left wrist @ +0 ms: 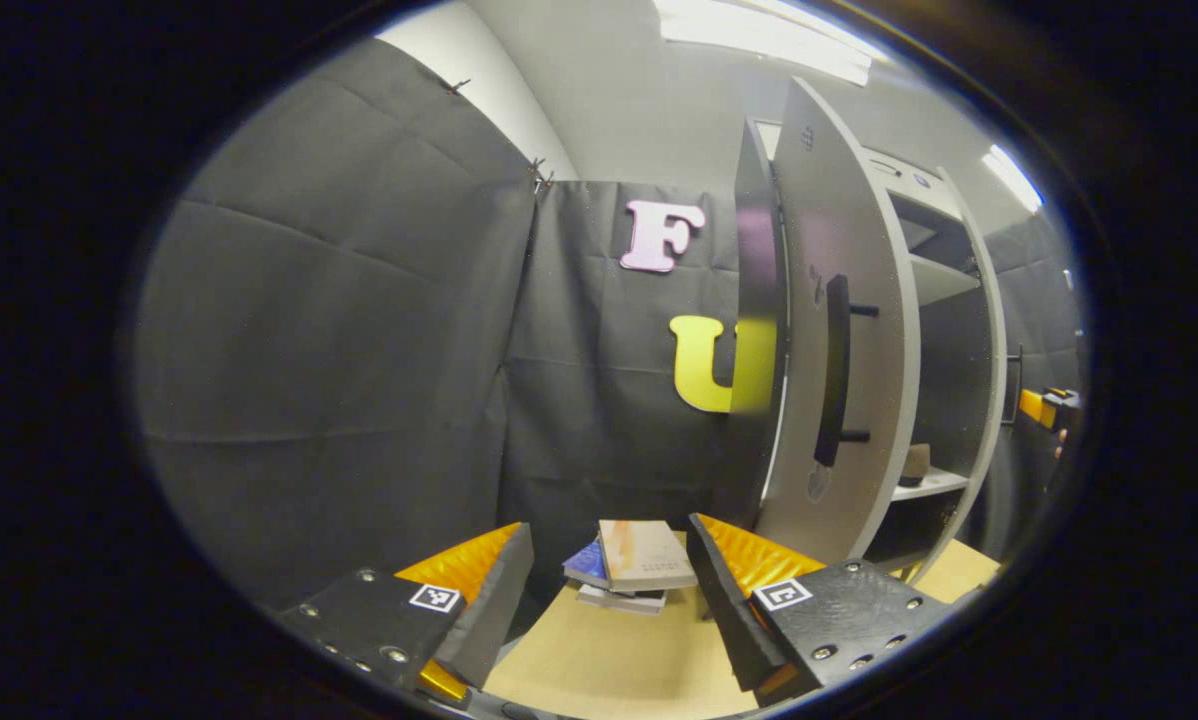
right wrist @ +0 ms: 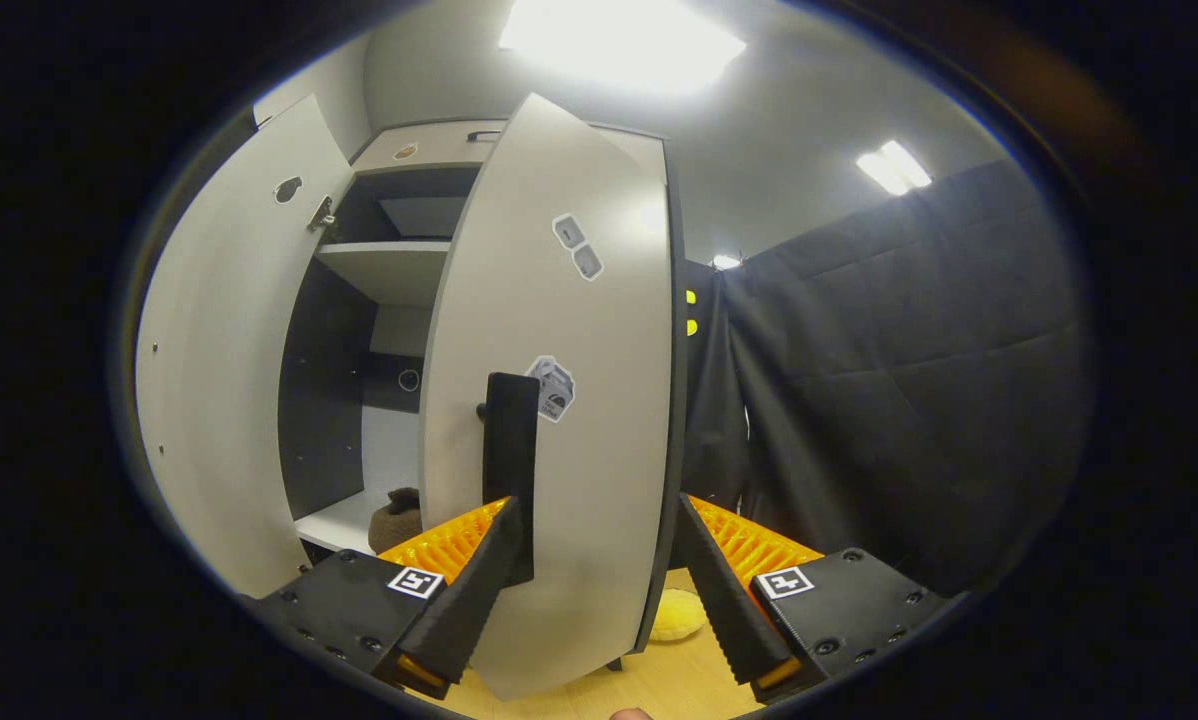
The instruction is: Grab one shoe with the right hand and put it into the shoe cabinet, grab the other shoe with the left hand and put it into the shoe cabinet; then close the right door with the right hand and the left door with the left hand.
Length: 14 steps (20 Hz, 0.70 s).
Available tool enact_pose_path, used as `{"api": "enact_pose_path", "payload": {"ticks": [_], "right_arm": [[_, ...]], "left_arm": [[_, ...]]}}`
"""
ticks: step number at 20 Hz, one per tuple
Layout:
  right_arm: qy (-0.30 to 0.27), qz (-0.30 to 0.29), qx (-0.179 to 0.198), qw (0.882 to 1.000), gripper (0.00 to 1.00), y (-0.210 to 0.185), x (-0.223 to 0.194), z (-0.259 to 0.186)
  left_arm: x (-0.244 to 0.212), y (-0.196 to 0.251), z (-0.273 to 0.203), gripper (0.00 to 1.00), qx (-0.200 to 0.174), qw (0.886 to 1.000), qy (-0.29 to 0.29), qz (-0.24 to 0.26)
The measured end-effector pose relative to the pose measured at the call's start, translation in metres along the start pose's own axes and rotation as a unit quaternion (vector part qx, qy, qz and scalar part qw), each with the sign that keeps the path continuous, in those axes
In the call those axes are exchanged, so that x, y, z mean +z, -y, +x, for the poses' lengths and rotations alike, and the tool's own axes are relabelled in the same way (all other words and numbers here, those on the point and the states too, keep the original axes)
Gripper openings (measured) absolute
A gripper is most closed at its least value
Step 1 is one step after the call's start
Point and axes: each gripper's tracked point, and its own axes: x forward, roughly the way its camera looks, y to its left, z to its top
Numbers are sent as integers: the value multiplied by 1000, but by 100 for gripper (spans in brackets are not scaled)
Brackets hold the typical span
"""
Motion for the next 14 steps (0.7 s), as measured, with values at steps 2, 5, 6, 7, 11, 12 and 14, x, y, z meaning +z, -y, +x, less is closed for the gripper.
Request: {"api": "enact_pose_path", "payload": {"ticks": [2,5,6,7,11,12,14], "right_arm": [[4,-2,7,1000,98,2,-4,-14],[-4,-14,24,1000,96,3,-19,-29],[-10,-17,30,999,96,5,-26,-32],[-16,-19,35,999,98,7,-31,-35],[-30,-16,40,999,98,31,-44,-39],[-33,-12,40,999,98,38,-46,-38],[-39,-7,38,999,98,53,-50,-37]], "left_arm": [[14,10,10,96,-8,1000,10,4],[40,28,23,96,-15,999,30,9],[48,33,27,96,-13,999,36,11],[52,38,32,96,-10,999,41,13],[68,71,47,96,-11,998,57,19],[70,83,47,96,-18,998,59,20],[76,84,46,95,7,996,71,47]]}}
